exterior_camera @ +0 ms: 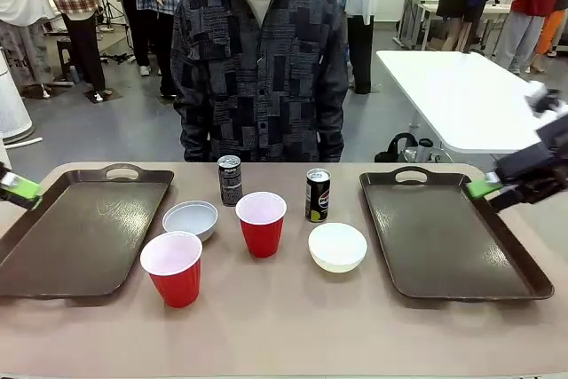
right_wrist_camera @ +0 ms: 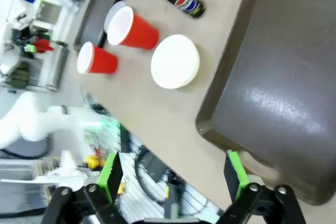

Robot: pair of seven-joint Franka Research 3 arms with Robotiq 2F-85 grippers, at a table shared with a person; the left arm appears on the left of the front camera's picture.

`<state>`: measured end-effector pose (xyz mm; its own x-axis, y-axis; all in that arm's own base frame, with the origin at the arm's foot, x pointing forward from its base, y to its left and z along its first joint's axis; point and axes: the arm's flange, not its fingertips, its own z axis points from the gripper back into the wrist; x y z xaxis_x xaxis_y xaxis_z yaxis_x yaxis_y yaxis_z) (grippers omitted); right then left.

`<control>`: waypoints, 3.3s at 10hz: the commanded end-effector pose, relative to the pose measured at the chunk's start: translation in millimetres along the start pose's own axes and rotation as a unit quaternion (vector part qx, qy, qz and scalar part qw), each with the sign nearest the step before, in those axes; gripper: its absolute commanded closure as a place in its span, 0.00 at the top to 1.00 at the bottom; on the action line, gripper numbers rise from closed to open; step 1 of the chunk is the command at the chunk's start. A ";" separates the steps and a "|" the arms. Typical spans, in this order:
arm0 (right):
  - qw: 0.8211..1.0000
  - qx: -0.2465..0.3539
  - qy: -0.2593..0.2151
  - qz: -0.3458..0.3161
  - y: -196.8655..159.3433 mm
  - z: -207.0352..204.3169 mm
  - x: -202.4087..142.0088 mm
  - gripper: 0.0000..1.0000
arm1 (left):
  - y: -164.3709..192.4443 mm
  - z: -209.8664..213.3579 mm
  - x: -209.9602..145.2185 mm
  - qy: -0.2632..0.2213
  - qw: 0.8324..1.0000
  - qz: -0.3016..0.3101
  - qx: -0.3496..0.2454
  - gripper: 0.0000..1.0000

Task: Prepare tableware on both trays.
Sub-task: Pick up a Picnic Bowl from the table and place it on a Handle tray.

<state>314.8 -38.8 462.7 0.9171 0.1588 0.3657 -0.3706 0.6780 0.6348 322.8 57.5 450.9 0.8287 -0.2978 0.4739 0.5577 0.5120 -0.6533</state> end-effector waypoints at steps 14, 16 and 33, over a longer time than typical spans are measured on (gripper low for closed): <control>0.988 0.078 -0.083 -0.101 -58.7 55.7 -31.0 1.00 | 35.1 85.9 -42.4 -0.127 0.982 0.122 0.064 1.00; 0.987 0.080 -0.088 -0.107 -56.4 59.0 -33.5 1.00 | 39.6 89.3 -41.5 -0.116 0.985 0.120 0.037 1.00; 0.987 0.080 -0.088 -0.107 -56.4 59.0 -33.5 1.00 | -54.5 -47.3 73.2 0.072 0.956 0.016 0.284 1.00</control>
<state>296.0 -123.7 455.4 0.9439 -0.1106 0.3112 -0.1964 0.5696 0.7981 341.4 -4.0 498.2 0.8577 -0.3246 0.3988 0.4582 0.8344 -0.3064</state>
